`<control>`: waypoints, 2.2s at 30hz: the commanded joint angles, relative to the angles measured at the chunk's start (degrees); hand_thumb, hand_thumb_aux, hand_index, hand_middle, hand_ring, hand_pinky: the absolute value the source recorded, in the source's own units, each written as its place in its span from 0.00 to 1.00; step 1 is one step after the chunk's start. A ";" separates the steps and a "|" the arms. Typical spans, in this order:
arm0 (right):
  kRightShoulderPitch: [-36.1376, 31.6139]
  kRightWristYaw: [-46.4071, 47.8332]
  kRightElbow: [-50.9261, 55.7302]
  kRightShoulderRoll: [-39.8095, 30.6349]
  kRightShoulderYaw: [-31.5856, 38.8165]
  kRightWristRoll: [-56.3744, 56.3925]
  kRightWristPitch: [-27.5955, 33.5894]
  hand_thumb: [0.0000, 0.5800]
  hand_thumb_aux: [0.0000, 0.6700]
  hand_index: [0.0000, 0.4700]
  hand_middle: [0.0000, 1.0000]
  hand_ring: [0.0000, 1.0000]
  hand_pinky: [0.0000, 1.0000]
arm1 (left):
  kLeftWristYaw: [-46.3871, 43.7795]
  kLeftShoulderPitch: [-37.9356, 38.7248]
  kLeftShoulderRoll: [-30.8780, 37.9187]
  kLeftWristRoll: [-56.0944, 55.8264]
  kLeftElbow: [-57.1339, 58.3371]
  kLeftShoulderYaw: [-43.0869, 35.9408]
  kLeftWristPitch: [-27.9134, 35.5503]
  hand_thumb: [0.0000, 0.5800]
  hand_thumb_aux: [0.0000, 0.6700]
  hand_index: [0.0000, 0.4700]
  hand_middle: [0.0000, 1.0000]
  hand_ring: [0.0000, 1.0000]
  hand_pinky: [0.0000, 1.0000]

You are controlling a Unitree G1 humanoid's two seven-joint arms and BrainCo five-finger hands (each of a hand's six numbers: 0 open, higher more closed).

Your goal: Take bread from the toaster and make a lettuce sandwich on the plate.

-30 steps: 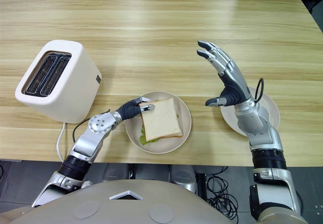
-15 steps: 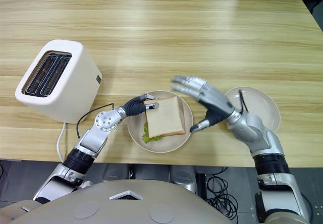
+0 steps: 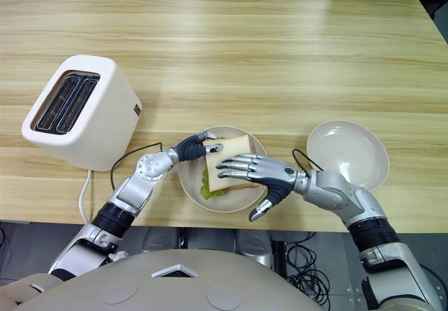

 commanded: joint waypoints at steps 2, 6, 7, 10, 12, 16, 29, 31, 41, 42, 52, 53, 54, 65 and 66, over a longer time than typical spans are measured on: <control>-1.00 2.20 1.73 -0.28 2.64 -5.68 3.45 0.00 0.00 0.00 0.00 0.00 0.00 | 0.71 -1.54 -0.33 1.80 4.27 -1.20 -0.75 0.98 0.85 0.84 1.00 1.00 1.00; -0.97 3.92 2.32 -1.05 4.15 -7.47 6.47 0.00 0.00 0.00 0.00 0.00 0.00 | 1.76 -2.66 -1.01 2.21 4.94 -1.29 -1.86 0.87 0.64 0.63 1.00 1.00 1.00; -0.96 4.18 2.33 -1.34 4.37 -7.53 7.14 0.00 0.00 0.00 0.00 0.00 0.00 | 2.11 -2.82 -1.11 2.41 4.95 -1.30 -2.18 0.00 0.00 0.00 1.00 1.00 1.00; -0.74 5.38 2.18 -2.15 4.98 -6.62 8.91 0.00 0.00 0.00 0.00 0.00 0.00 | 3.64 -3.56 -1.32 3.02 4.88 -0.71 -2.94 0.00 0.00 0.00 1.00 1.00 1.00; -0.64 5.57 1.87 -2.38 5.15 -6.30 9.39 0.00 0.00 0.00 0.00 0.00 0.00 | 4.83 -4.33 -1.21 3.35 4.96 0.09 -3.42 0.00 0.00 0.00 1.00 1.00 1.00; -0.08 6.45 0.59 -2.55 5.44 -4.19 10.47 0.00 0.00 0.00 0.00 0.00 0.00 | 5.84 -5.11 -0.68 3.50 3.01 1.16 -3.62 0.00 0.00 0.00 1.00 1.00 1.00; 0.35 6.31 -1.18 -2.32 6.43 -2.44 12.32 0.00 0.00 0.00 0.00 0.00 0.00 | 32.44 -9.58 14.77 43.78 -15.82 5.61 9.71 0.00 0.00 0.00 1.00 1.00 1.00; 0.19 5.92 -1.12 -2.13 6.41 -2.71 12.37 0.00 0.00 0.00 0.00 0.00 0.00 | 33.35 -9.09 15.51 45.67 -17.35 6.42 10.96 0.00 0.00 0.00 1.00 1.00 1.00; -0.99 5.51 -8.45 0.47 0.25 22.44 16.94 0.00 0.00 0.00 0.29 0.29 0.29 | 27.29 0.54 12.11 29.93 -25.56 5.41 0.29 0.00 0.00 0.00 0.73 0.73 0.73; -0.43 7.44 -12.10 0.78 -0.56 32.52 20.49 0.00 0.00 0.00 0.96 0.96 0.96 | 24.37 2.89 11.07 24.14 -27.15 5.58 -1.14 0.77 0.52 0.51 0.74 0.74 0.74; 10.80 32.25 -32.34 -3.21 -10.79 87.85 52.79 1.00 1.00 0.98 1.00 1.00 1.00 | -6.37 23.72 21.86 -14.59 -44.51 3.89 -7.01 1.00 1.00 0.98 1.00 1.00 1.00; 12.39 34.94 -31.86 -3.96 -11.11 87.89 54.47 1.00 1.00 0.98 1.00 1.00 1.00 | -8.93 25.35 23.28 -18.19 -45.69 3.74 -6.35 1.00 1.00 0.98 1.00 1.00 1.00; 14.09 37.72 -30.79 -5.04 -10.95 85.82 55.23 1.00 1.00 0.98 1.00 1.00 1.00 | -11.71 27.14 24.84 -22.09 -46.86 3.67 -5.51 1.00 1.00 0.98 1.00 1.00 1.00; 23.98 49.17 -24.03 -13.52 -6.31 49.37 46.20 1.00 1.00 0.98 1.00 1.00 1.00 | -25.00 32.69 35.61 -18.46 -40.65 -0.55 -4.04 1.00 1.00 0.98 1.00 1.00 1.00; 23.74 48.84 -23.32 -13.58 -5.57 46.10 45.08 1.00 1.00 0.98 1.00 1.00 1.00 | -23.59 31.33 35.44 -12.91 -38.28 -1.69 -4.64 1.00 1.00 0.98 1.00 1.00 1.00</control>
